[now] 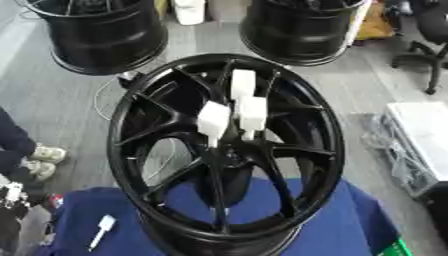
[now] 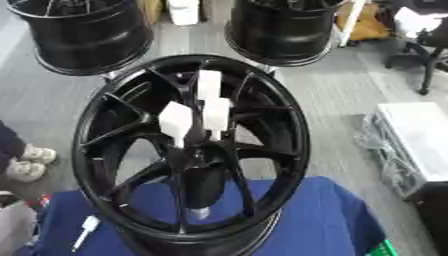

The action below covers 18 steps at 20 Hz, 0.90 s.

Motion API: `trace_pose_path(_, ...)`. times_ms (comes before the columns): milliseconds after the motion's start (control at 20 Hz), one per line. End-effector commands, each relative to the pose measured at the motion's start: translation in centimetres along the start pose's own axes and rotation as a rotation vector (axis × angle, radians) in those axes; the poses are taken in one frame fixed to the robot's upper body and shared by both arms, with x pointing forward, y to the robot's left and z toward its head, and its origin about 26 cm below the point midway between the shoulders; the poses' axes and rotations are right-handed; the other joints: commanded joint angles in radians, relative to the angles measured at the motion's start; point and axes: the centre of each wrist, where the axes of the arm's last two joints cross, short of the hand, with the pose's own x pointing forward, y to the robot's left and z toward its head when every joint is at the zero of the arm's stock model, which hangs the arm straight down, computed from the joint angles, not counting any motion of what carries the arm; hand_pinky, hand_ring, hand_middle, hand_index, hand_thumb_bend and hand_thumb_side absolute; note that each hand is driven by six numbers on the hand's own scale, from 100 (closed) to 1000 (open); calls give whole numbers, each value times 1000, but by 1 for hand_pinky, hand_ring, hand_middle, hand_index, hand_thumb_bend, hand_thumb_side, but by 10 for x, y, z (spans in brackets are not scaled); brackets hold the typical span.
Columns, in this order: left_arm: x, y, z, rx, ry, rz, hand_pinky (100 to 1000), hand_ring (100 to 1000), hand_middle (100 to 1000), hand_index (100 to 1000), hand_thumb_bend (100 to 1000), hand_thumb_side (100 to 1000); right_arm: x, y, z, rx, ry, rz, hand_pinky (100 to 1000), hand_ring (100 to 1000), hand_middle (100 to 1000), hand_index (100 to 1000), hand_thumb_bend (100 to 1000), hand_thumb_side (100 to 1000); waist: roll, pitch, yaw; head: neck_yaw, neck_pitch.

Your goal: Pull the pin out of the wheel hub.

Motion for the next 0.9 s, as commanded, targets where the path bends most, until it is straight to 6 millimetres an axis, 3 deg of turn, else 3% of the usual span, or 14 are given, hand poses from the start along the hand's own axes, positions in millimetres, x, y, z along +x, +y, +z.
trace_pose_path(50,27,1,-7,-33,-65,-36,743,501,546,716,575,653,20,-9,-20,170,-68,85,709,611,728,821,100,161,-2,-21,1,-16,-15)
trace_pose_path(350,49,-13,-11,-103,-117,-33,744,502,546,717,589,653,56,8,-70,451,-242,190,739,691,813,902,100,200,-5,-17,13,-28,-26)
trace_pose_path(450,53,-17,-12,-123,-127,-27,744,502,546,716,583,650,67,14,-82,526,-288,241,746,709,832,916,100,158,-5,-15,17,-33,-28)
trace_pose_path(650,61,-24,-15,-167,-149,-19,744,502,547,717,585,650,84,27,-101,632,-368,336,762,745,875,944,100,177,-3,-13,29,-43,-33)
trace_pose_path(750,64,-27,-16,-186,-158,-19,745,502,547,718,586,650,87,34,-108,666,-397,359,765,751,887,948,100,227,-2,-11,35,-48,-36)
trace_pose_path(900,67,-30,-17,-206,-170,-20,745,503,548,718,587,650,87,42,-117,696,-422,361,765,752,896,947,100,374,1,-8,43,-53,-37)
